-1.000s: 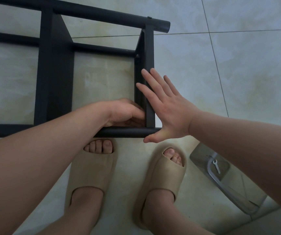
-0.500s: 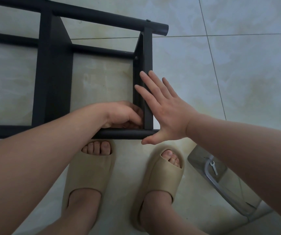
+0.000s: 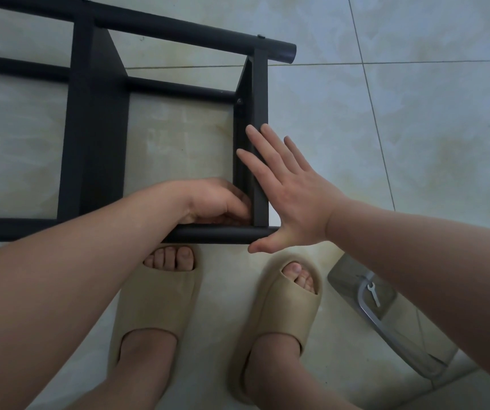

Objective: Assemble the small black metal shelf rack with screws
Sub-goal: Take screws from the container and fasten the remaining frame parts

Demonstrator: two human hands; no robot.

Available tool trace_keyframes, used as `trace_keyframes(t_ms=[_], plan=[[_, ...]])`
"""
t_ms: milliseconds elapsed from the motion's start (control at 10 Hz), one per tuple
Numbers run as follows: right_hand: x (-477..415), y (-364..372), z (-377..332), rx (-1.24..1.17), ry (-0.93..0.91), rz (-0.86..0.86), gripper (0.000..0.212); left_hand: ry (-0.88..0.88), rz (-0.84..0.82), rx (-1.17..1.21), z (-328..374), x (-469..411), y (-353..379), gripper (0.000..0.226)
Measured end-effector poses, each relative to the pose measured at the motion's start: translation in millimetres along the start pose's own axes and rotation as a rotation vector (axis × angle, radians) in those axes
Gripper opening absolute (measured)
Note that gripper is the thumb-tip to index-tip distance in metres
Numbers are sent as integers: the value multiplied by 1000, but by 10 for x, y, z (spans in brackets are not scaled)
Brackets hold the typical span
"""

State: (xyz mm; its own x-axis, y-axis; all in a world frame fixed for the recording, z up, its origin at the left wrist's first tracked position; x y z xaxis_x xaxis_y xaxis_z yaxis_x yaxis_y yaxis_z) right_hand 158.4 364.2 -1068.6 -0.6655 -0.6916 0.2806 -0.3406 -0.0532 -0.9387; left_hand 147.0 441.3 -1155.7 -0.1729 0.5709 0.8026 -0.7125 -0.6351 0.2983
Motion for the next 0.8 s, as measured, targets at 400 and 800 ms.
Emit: trace_keyframes(t_ms=[400,800], plan=[[-2,9,6,3,-5,9,137,-41,46,-45,-15,22,-22,10],[0,-5,2,1,-1,9,136,2,5,24,33,18,2,19]])
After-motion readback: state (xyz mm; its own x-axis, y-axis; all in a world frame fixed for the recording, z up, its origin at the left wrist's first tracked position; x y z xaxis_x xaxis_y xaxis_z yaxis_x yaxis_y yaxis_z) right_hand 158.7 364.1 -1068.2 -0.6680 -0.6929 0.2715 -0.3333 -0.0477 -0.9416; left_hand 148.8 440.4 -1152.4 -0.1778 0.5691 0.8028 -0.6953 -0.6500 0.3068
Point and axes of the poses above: each hand's wrist, its own x-axis away from the middle knuckle, its own y-axis out of the palm, z = x × y, the point moved 9 cm from there along -x, towards the middle knuckle, and after that the axes turned 9 degrees about -y, right-handed, at the moved point
